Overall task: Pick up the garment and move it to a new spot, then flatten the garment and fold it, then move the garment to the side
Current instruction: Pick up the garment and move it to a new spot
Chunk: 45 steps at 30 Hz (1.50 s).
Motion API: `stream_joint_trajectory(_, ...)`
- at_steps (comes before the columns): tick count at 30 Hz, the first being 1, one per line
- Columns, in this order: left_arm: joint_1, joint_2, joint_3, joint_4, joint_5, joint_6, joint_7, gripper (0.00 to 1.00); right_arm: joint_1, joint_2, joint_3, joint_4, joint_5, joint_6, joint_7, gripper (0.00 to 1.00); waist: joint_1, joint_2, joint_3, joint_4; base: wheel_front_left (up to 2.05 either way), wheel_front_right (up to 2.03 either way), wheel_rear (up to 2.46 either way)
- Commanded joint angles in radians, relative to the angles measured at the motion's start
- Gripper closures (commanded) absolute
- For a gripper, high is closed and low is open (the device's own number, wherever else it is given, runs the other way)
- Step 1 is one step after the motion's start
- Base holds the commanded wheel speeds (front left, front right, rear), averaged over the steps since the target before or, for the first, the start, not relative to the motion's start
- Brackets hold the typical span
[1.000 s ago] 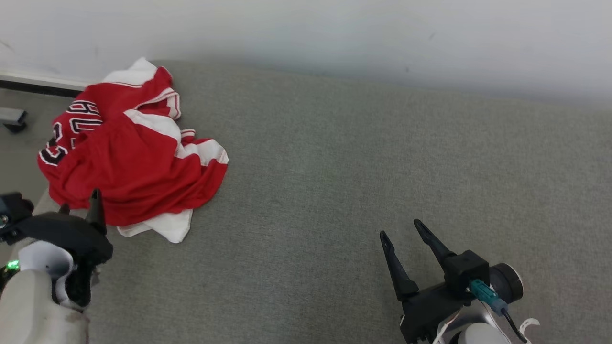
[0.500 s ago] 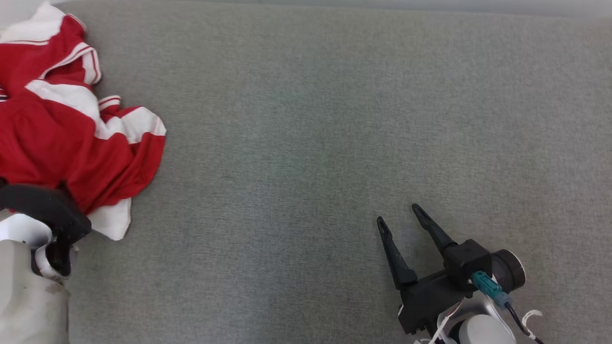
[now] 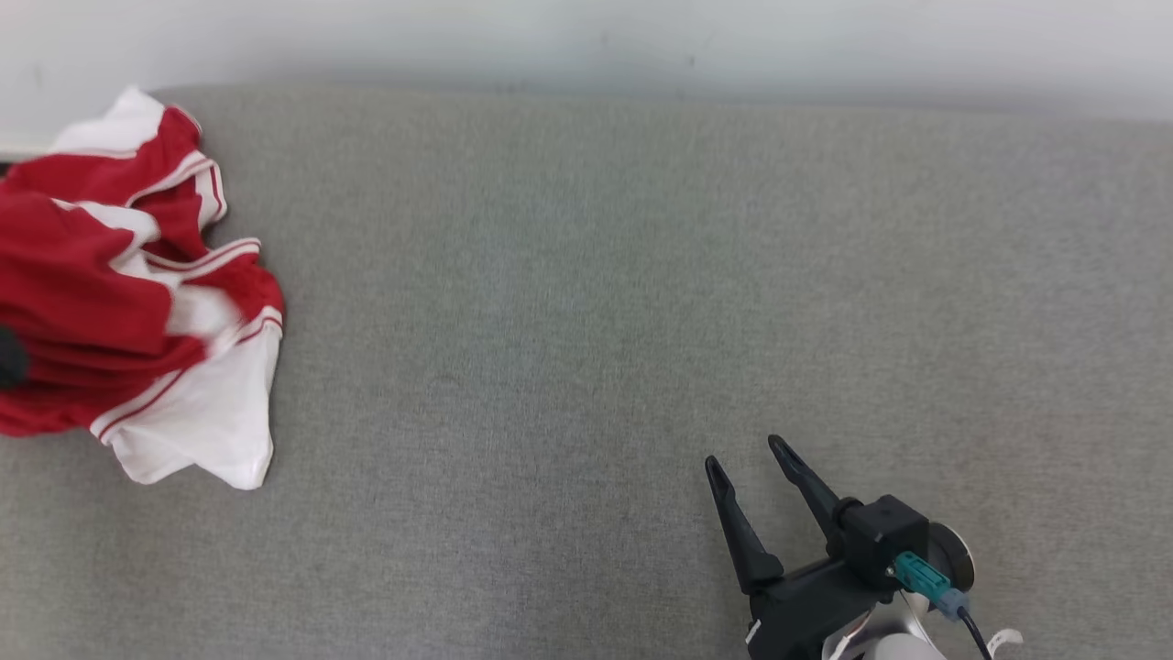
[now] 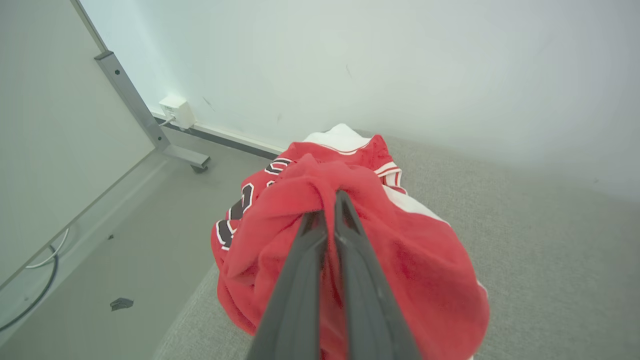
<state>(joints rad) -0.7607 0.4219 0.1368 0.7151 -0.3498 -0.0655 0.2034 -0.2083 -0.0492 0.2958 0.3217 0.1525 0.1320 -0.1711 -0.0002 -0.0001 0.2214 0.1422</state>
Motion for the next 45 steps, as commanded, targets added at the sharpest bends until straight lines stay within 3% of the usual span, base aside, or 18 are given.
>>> stream_joint_trajectory(1, -0.026, 0.019, -0.007, -0.054, -0.007, -0.025, -0.008, 1.0, 0.012, -0.002, 0.004, 0.017, 0.022, -0.002, -0.017, 0.0, 0.0002, 0.0001, -0.099, -0.022, 0.0, 0.0, 0.0)
stream_joint_trajectory(6, -0.05, 0.036, -0.029, -0.16, -0.021, -0.045, -0.017, 1.0, 0.035, -0.002, 0.01, 0.059, 0.055, -0.002, -0.04, 0.0, 0.0002, 0.0001, -0.17, -0.055, 0.0, 0.0, 0.0)
stream_joint_trajectory(12, -0.061, 0.0, -0.099, -0.296, -0.053, -0.058, 0.019, 1.0, 0.06, -0.002, 0.008, 0.099, 0.082, -0.002, -0.061, 0.0, 0.0002, 0.0001, -0.238, -0.131, 0.0, 0.0, 0.0)
stream_joint_trajectory(19, -0.028, -0.081, -0.155, -0.406, -0.11, -0.062, 0.035, 1.0, 0.052, -0.002, 0.005, 0.097, 0.061, -0.002, -0.062, 0.0, 0.0002, 0.0001, -0.237, -0.263, 0.0, 0.0, 0.0)
stream_joint_trajectory(22, -0.005, -0.134, -0.19, -0.433, -0.127, -0.063, 0.023, 1.0, 0.036, -0.002, -0.008, 0.09, 0.049, -0.002, -0.055, 0.0, 0.0002, 0.0001, -0.215, -0.35, 0.0, 0.0, 0.0)
stream_joint_trajectory(30, 0.052, -0.221, -0.262, -0.41, -0.141, -0.065, -0.026, 1.0, 0.028, -0.001, -0.02, 0.075, 0.043, -0.002, -0.046, 0.0, 0.0002, 0.0001, -0.168, -0.477, 0.0, 0.0, 0.0)
stream_joint_trajectory(39, 0.181, -0.284, -0.385, -0.224, -0.086, -0.061, -0.071, 1.0, 0.02, -0.001, -0.013, 0.071, 0.065, -0.002, -0.057, 0.0, 0.0002, 0.0001, -0.139, -0.518, 0.0, 0.0, 0.0)
stream_joint_trajectory(40, 0.192, -0.287, -0.395, -0.2, -0.077, -0.057, -0.076, 0.96, 0.02, -0.001, -0.015, 0.072, 0.066, -0.002, -0.058, 0.0, 0.0002, 0.0001, -0.138, -0.516, 0.0, 0.0, 0.0)
stream_joint_trajectory(41, 0.203, -0.293, -0.407, -0.176, -0.069, -0.054, -0.083, 0.65, 0.021, -0.001, -0.02, 0.073, 0.067, -0.002, -0.06, 0.0, 0.0002, 0.0001, -0.137, -0.511, 0.0, 0.0, 0.0)
stream_joint_trajectory(42, 0.21, -0.298, -0.414, -0.16, -0.063, -0.05, -0.094, 0.0, 0.022, -0.001, -0.024, 0.074, 0.067, -0.002, -0.061, 0.0, 0.0002, 0.0001, -0.138, -0.505, 0.0, 0.0, 0.0)
stream_joint_trajectory(45, 0.234, -0.314, -0.427, -0.132, -0.055, -0.039, -0.138, 0.0, 0.027, -0.001, -0.045, 0.076, 0.062, -0.002, -0.064, 0.0, 0.0002, 0.0001, -0.141, -0.472, 0.0, 0.0, 0.0)
